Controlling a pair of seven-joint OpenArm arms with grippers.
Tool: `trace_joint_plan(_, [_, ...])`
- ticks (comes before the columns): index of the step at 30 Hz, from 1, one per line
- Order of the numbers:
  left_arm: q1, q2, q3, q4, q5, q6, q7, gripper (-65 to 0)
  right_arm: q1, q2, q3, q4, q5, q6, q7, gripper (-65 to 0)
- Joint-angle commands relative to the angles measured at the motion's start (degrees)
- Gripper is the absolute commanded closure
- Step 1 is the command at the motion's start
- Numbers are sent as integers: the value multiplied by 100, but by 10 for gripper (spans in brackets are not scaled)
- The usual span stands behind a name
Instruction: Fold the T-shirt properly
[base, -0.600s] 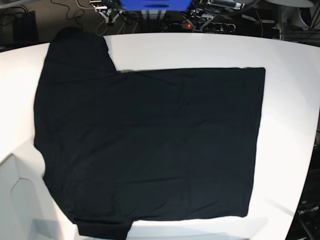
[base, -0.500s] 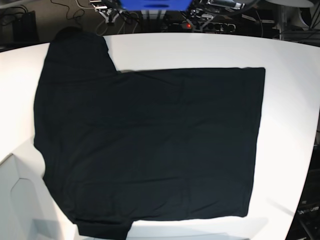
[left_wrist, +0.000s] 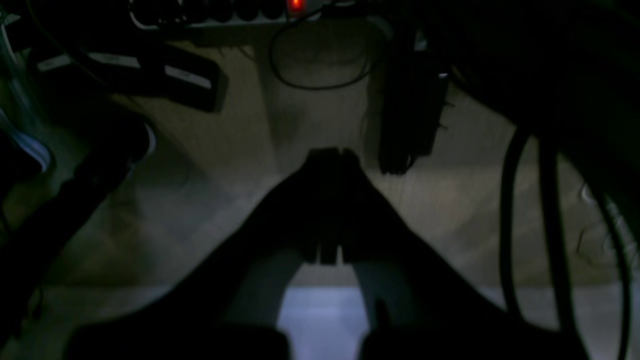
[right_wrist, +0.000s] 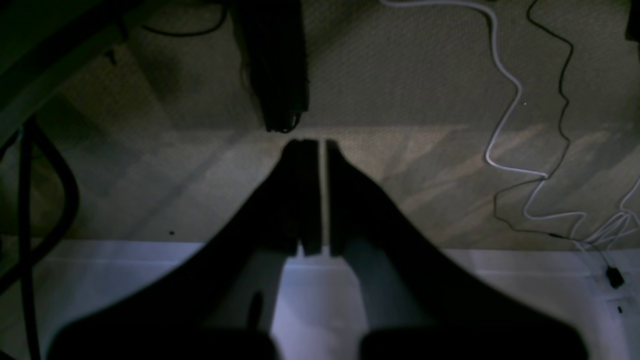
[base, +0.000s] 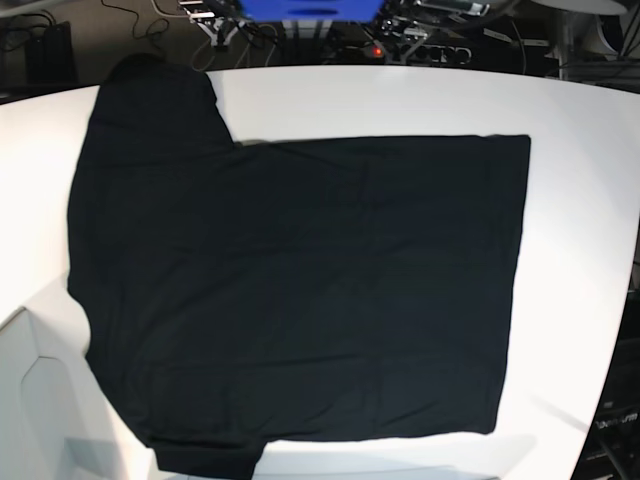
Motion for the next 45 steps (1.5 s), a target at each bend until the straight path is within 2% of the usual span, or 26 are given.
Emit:
trace_joint_plan(1, [195,-5,-6,206,3,38,31,0,-41,-21,-8,8,8,-117,19,0])
trace_joint_plan(5, [740,-41,-6,1015,3,38,75,0,-384,-21,1,448,8,-99,28,0])
trace_joint_plan(11, [1724,-366,-6,2158,3,38,58,0,-1606,-21,-8,2338,8,-99,-42,0])
trace_joint_plan(21, [3755,-981,-6,5164,3,38,67,0,-3724,-4,-17,5503,8,-99,-42,0])
trace_joint_plan(30, [5566,-1184,-14,7890,-6,65,23,0,-5403,31,1,8184,8,-99,-42,0])
trace_joint_plan(34, [6129,-1289,-243,9006,-6,74,23,0,-5948,225,-8,9301,8,-99,-60,0])
trace_joint_plan(39, [6516,-1307,-709,10219,-6,47,31,0,-6177,277,63,10382,8,-99,-675,0])
trace_joint_plan(42, [6542,-1280,-964,10624,-6,47,31,-61,-5984,304,89,10382,8,-99,-755,-6])
trace_joint_plan(45, [6480,-1271,-1166,10791,-85,56,23,-191,-5861,313,89,10400,8,-99,-702,-94])
